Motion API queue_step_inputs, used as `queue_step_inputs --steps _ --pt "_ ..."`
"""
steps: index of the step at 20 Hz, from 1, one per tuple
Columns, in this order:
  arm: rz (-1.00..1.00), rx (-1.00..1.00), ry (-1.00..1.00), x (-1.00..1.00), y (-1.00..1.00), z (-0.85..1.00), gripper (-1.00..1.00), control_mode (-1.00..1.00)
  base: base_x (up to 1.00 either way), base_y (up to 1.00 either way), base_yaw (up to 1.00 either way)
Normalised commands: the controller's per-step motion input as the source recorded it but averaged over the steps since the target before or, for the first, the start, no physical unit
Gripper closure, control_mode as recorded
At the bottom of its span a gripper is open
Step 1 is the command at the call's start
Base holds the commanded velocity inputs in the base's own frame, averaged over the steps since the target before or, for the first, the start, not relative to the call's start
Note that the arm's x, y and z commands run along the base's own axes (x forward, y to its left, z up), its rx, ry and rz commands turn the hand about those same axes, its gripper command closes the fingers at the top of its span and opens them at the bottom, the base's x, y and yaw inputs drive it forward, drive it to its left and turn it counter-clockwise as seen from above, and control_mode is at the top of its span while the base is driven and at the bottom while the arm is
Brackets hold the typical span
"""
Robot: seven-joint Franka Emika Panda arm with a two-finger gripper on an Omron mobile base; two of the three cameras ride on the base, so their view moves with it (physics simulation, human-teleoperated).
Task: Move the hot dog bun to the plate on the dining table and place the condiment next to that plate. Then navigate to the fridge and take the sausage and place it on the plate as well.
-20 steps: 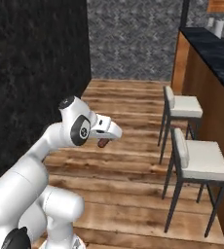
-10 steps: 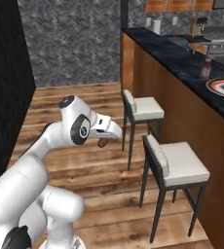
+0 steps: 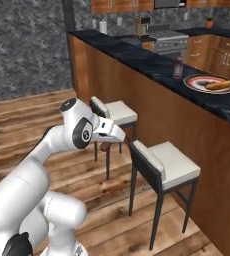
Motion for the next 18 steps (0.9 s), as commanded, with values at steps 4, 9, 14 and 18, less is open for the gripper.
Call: queue_step_inputs --steps 4,9,14,18 --pt "0.00 0.00 0.00 0.00 0.00 0.00 1.00 1.00 0.29 0.74 -0.48" --pt "0.00 0.00 0.00 0.00 0.00 0.00 1.00 1.00 0.36 0.87 -0.41" --pt "0.00 0.00 0.00 0.00 0.00 0.00 1.00 1.00 0.62 0.71 -0.35" --pt "0.00 0.00 0.00 0.00 0.00 0.00 1.00 1.00 0.75 0.44 -0.36"
